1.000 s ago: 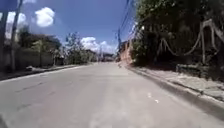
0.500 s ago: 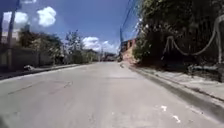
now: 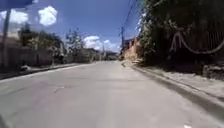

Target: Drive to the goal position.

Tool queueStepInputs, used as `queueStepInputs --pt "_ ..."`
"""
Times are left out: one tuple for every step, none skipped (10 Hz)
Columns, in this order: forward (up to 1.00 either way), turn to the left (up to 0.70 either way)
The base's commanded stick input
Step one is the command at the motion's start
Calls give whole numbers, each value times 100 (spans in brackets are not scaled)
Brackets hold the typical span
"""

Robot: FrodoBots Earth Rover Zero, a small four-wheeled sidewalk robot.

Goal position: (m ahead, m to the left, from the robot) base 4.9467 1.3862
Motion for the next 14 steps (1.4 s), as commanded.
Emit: queueStepInputs --pt "85 0" --pt "85 0" --pt "85 0" --pt "85 2" --pt "85 1" --pt "85 0" --pt "85 0" --pt "85 0" --pt "85 0" --pt "85 0" --pt "85 0" --pt "85 0" --pt "85 0" --pt "85 0"
